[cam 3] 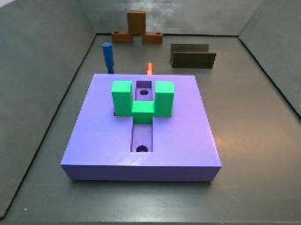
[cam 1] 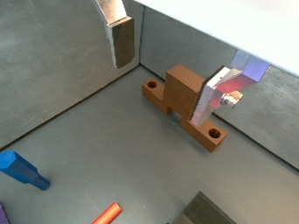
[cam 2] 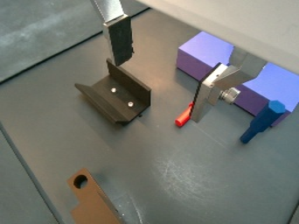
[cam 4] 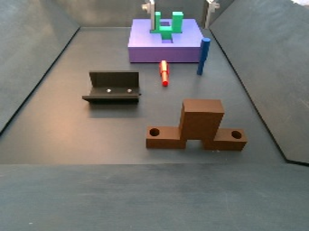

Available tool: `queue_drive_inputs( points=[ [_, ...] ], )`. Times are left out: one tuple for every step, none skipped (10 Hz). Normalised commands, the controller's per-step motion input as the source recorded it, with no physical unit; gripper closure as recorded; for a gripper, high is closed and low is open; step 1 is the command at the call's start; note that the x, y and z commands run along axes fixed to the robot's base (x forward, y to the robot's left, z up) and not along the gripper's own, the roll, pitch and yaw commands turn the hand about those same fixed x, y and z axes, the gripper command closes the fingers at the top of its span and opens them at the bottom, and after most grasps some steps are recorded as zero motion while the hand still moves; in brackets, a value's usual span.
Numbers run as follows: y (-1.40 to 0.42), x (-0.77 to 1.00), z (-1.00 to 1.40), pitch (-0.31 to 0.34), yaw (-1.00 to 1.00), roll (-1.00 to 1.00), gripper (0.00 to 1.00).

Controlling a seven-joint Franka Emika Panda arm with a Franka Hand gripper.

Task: Pick up the brown object. Move up. Move to above the board. Insert the brown object.
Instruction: Pick up the brown object.

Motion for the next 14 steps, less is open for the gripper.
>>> queue_drive_inputs(
  points=[
    [0.00,0.00,0.00,0.000,0.00,0.00,0.00],
    [0.26,0.03,-0.08,0.000,-0.05,0.00,0.00],
    [0.74,-0.07,-0.26,0.000,-0.26,0.00,0.00],
    [0.74,-0.08,-0.29,0.000,-0.27,0.00,0.00],
    [0.69,-0.05,-0.31,0.000,-0.33,0.00,0.00],
    [0.67,-0.03,-0.29,0.000,-0.35,0.00,0.00],
    [0.67,-0.03,-0.27,0.000,-0.34,0.00,0.00],
    [0.71,-0.05,-0.32,-0.036,-0.26,-0.03,0.00],
    [0.53,-0.05,-0.30,-0.043,-0.22,0.00,0.00],
    [0.38,-0.24,-0.35,-0.081,-0.27,-0.02,0.00],
    [0.25,-0.25,-0.39,-0.096,-0.17,-0.08,0.00],
    [0.18,-0.20,-0.32,-0.126,-0.02,-0.12,0.00],
    [0.10,-0.05,-0.26,-0.080,0.00,-0.19,0.00],
    [0.11,0.00,-0.24,-0.041,0.00,-0.15,0.00]
  ],
)
